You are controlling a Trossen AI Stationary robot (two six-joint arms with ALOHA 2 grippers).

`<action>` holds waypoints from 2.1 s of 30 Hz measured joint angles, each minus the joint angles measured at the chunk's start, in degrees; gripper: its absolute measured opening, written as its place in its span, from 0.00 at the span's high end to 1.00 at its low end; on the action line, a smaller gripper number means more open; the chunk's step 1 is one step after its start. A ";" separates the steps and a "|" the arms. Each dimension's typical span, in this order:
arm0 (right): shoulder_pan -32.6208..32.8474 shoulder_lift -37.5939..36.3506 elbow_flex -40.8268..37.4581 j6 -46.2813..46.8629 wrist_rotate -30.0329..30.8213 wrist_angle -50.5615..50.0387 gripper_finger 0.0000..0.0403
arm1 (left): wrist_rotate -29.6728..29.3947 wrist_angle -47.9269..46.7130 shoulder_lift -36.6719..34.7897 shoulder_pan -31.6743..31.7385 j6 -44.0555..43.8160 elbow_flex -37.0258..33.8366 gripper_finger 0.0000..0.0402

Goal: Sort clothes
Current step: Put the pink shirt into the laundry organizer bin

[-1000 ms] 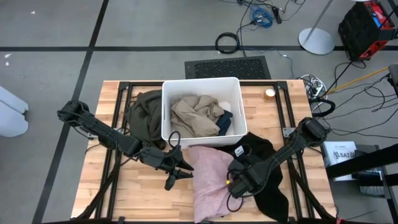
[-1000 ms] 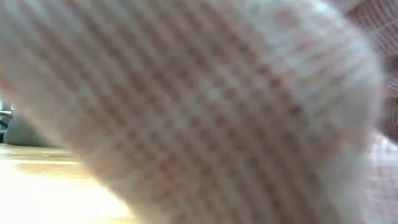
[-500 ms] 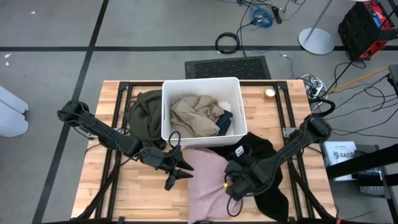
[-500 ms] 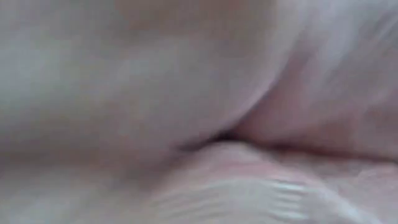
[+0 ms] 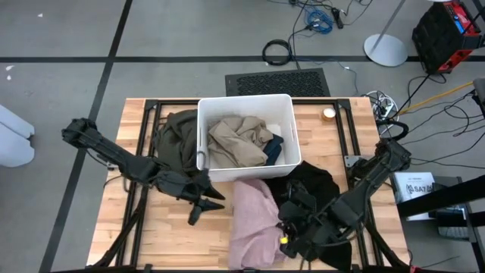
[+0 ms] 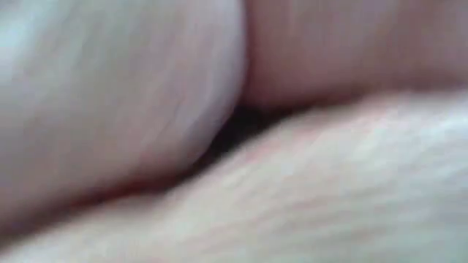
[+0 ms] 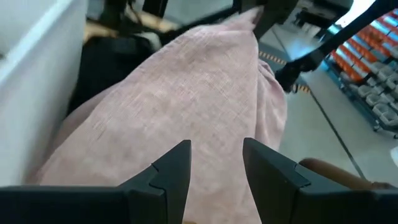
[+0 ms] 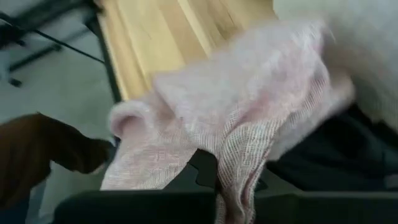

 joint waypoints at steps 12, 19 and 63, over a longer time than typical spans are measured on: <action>2.57 -0.02 16.13 -19.14 14.37 -0.63 1.00 | -11.28 -0.40 -11.74 -3.24 9.01 0.00 0.61; 1.14 0.24 16.32 -15.29 14.62 -6.71 1.00 | -11.69 -0.29 -9.08 -3.24 8.75 -2.30 0.61; -15.63 0.63 -15.47 -36.60 -18.48 32.24 0.48 | -11.23 26.75 23.00 -4.02 8.77 -5.16 0.61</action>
